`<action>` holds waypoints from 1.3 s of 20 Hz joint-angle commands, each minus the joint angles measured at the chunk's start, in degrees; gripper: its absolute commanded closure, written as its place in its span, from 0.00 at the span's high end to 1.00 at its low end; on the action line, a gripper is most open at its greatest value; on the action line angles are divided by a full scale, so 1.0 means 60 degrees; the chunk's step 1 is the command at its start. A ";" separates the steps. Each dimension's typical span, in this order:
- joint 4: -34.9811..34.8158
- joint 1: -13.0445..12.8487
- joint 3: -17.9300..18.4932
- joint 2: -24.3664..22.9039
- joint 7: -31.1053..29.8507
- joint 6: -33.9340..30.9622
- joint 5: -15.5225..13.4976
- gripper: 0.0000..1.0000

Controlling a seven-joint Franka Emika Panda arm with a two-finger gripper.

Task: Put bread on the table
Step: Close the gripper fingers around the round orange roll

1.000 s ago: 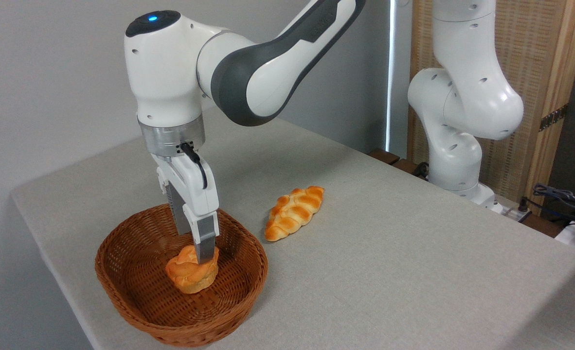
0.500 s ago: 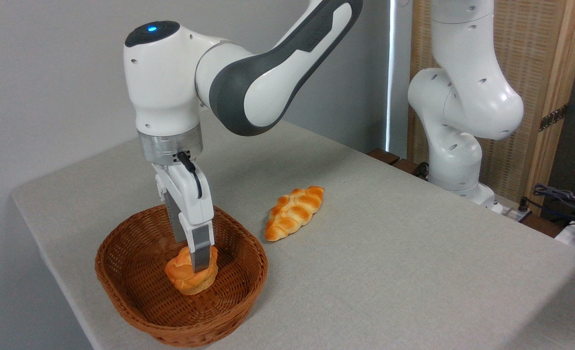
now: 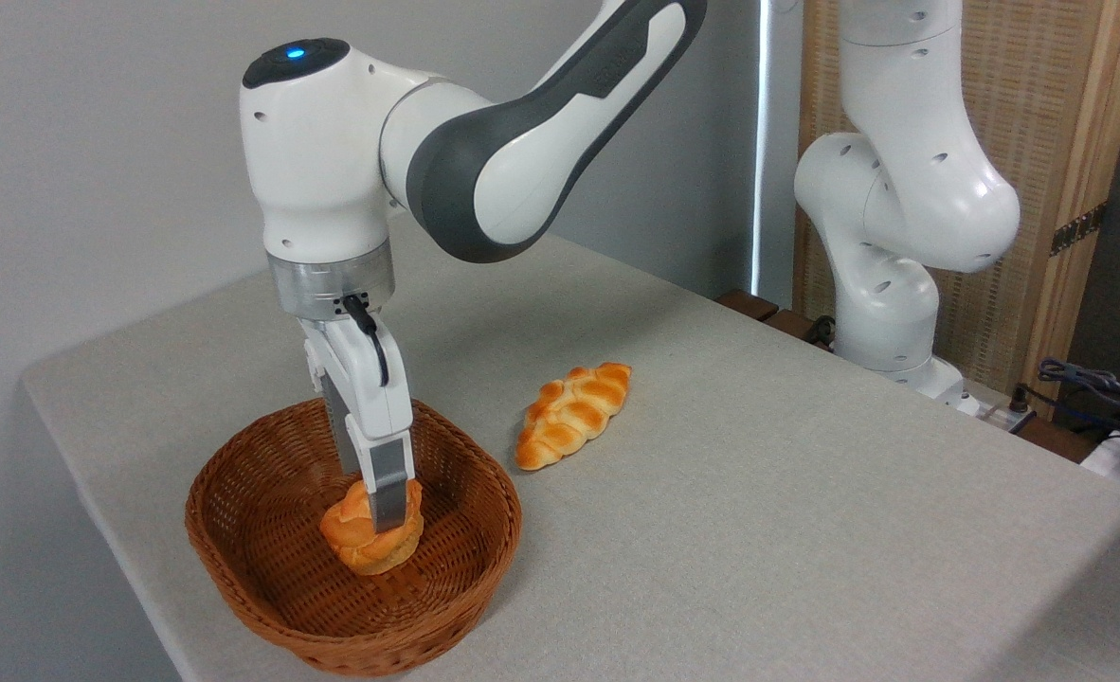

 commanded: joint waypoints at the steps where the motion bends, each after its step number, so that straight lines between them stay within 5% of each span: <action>1: 0.0009 -0.0013 0.0106 -0.0105 0.0145 0.0164 0.0092 1.00; 26: -0.0049 -0.0027 0.0237 0.0144 0.0965 0.0164 0.0121 1.00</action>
